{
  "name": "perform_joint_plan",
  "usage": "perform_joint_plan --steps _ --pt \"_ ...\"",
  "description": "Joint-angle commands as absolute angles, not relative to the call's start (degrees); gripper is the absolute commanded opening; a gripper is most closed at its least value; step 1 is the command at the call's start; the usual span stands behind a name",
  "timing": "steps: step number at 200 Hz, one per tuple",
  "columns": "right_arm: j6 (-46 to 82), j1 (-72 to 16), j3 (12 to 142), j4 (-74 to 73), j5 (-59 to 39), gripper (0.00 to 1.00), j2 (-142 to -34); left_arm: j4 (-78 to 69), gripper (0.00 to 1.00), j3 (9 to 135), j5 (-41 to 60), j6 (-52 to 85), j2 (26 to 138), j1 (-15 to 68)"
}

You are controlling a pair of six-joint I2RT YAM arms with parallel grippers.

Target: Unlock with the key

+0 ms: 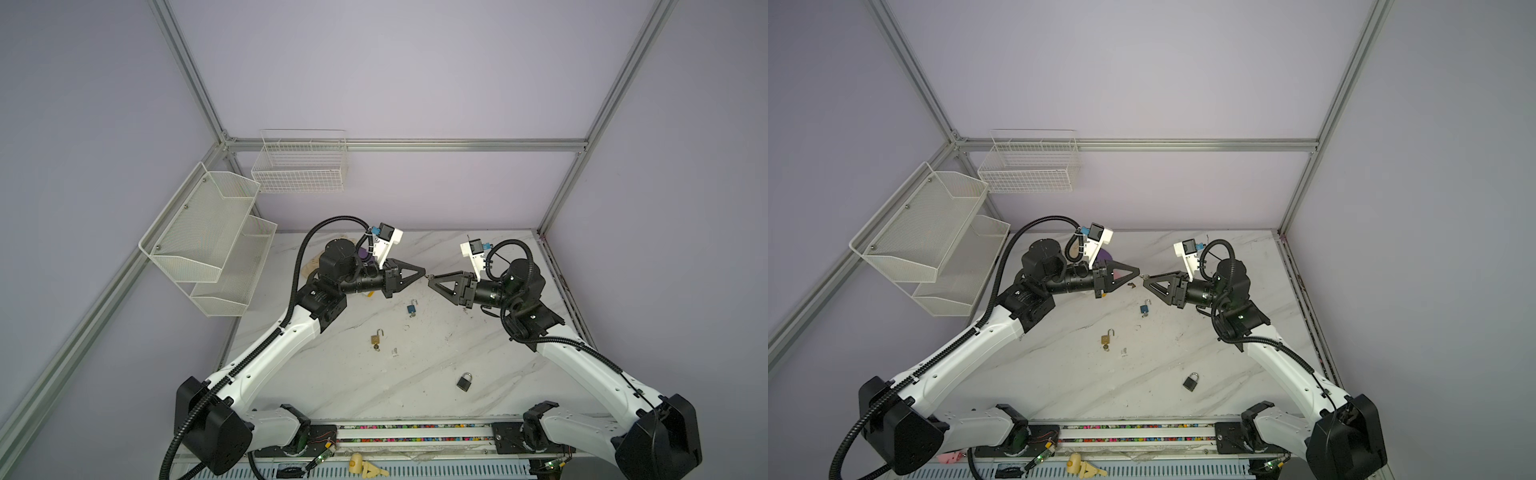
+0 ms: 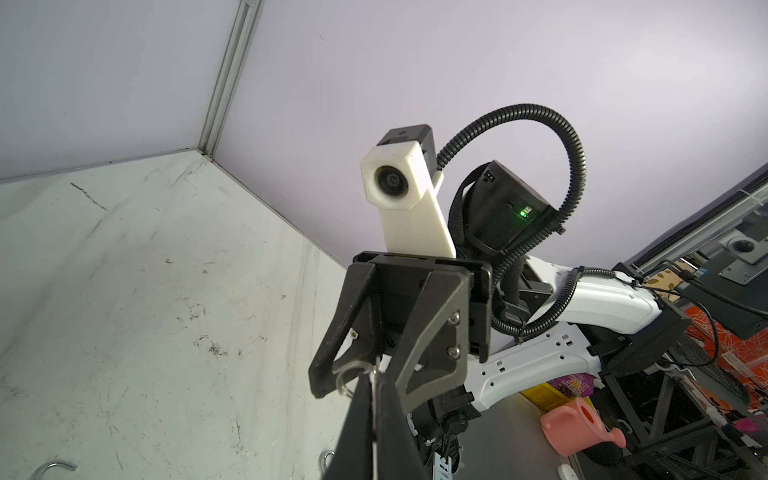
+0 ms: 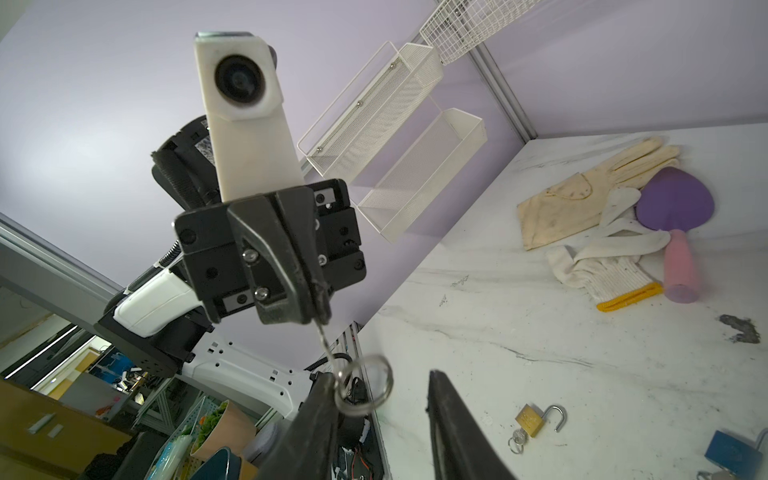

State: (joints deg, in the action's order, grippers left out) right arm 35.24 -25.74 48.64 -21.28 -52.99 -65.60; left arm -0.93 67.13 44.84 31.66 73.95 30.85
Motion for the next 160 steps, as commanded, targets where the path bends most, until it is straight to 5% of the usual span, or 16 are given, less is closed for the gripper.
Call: perform_joint_plan --steps 1,48,87,160 --pt "34.5 -25.5 50.7 -22.6 -54.8 0.35 -65.4 -1.3 0.0 73.3 46.6 30.2 73.9 30.7" --pt "36.2 -25.5 51.3 -25.2 -55.3 0.33 -65.9 -0.5 0.0 73.8 46.8 29.6 74.3 30.7" --pt "36.3 -25.5 51.3 -25.1 -55.8 0.21 -66.1 -0.1 0.0 74.3 46.3 29.0 74.3 30.6" --pt "37.1 -25.5 52.1 -26.5 -56.7 0.22 -66.5 0.2 0.0 74.9 47.3 29.0 75.4 30.6"
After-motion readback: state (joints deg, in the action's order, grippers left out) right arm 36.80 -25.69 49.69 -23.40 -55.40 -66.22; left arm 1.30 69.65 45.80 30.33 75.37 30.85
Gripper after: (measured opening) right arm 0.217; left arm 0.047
